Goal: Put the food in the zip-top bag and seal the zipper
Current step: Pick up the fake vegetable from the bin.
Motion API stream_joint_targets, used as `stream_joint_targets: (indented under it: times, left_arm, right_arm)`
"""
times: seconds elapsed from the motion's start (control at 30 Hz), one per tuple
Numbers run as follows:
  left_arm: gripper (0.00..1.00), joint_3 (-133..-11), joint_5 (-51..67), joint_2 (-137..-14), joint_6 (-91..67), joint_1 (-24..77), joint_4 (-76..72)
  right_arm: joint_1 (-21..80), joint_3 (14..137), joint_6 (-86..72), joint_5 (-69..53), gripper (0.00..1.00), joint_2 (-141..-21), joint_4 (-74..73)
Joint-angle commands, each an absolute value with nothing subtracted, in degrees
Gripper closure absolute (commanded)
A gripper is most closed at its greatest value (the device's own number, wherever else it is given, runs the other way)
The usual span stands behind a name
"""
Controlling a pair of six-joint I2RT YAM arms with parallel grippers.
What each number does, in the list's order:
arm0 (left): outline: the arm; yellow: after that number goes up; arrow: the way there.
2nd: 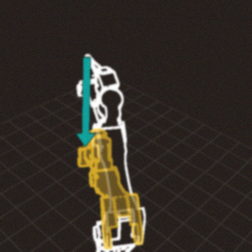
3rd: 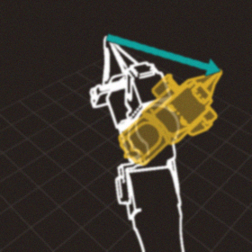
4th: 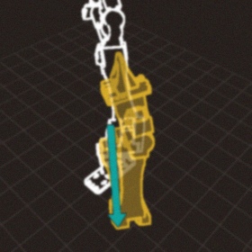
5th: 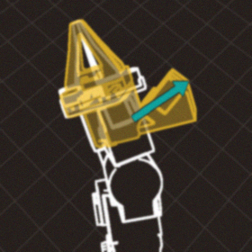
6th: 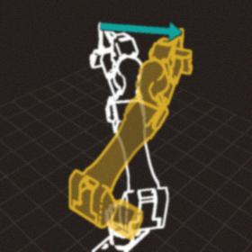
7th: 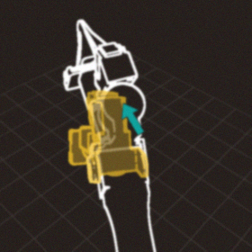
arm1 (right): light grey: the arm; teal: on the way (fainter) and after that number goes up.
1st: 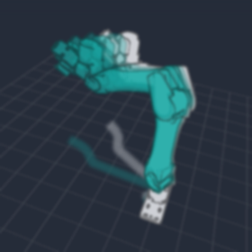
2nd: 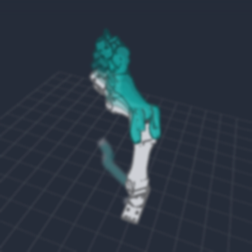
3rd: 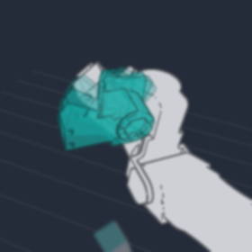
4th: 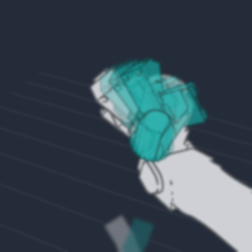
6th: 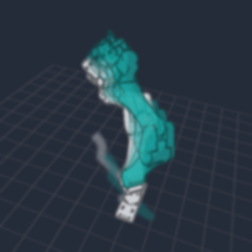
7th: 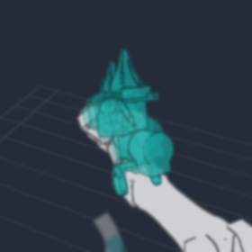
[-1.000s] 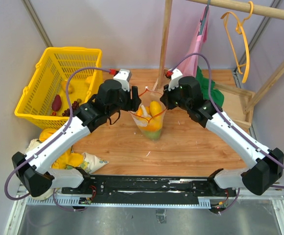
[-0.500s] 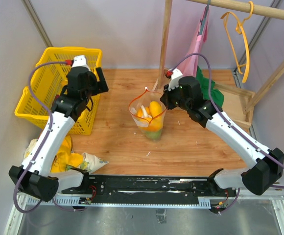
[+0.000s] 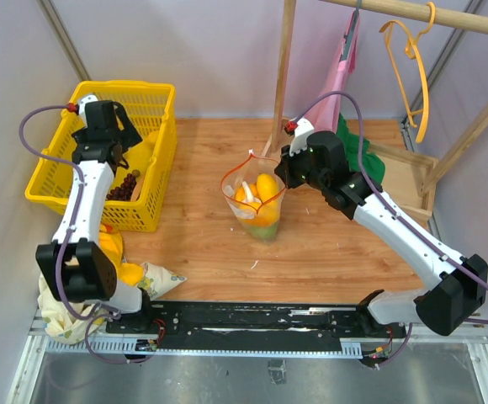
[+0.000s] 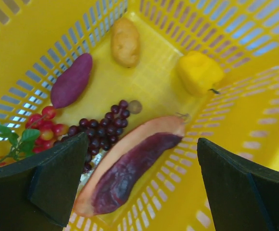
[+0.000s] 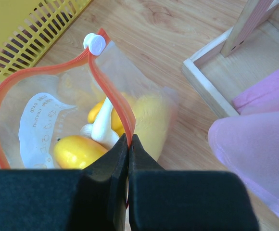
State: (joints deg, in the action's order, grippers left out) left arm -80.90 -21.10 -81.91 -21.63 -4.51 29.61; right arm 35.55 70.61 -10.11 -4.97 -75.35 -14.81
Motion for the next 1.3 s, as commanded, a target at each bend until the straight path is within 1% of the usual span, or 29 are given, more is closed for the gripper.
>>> stream_joint_targets:
  times: [0.0,0.1,0.33,0.7,1.03,1.27]
  left_arm:
    - [0.01,-82.3,-24.0,-87.0,-21.7,-8.0,26.8]
    - [0.01,-81.3,-24.7,-90.9,-18.9,-9.2,24.2]
    - [0.04,-83.1,-28.2,-99.7,-13.3,-11.3,21.9]
    - [0.11,-86.4,-43.0,-112.1,2.0,-11.3,20.1]
    - [0.24,-88.8,-43.3,-120.2,3.7,-12.7,21.2]
    - [0.27,-89.7,-40.7,-123.8,3.3,-13.9,21.7]
  right_arm:
    - [36.2,71.0,-10.2,-5.8,0.99,-75.3,-13.5]
    - [36.2,71.0,-10.0,-5.8,0.99,-75.5,-13.6]
    - [36.2,71.0,-9.7,-6.5,0.99,-76.2,-13.6]
    - [35.6,70.8,-9.8,-7.8,0.99,-77.1,-13.5]
    - [35.3,70.6,-9.5,-8.0,0.99,-77.4,-13.5]
    - [35.0,70.5,-9.4,-8.5,0.99,-77.9,-13.4]
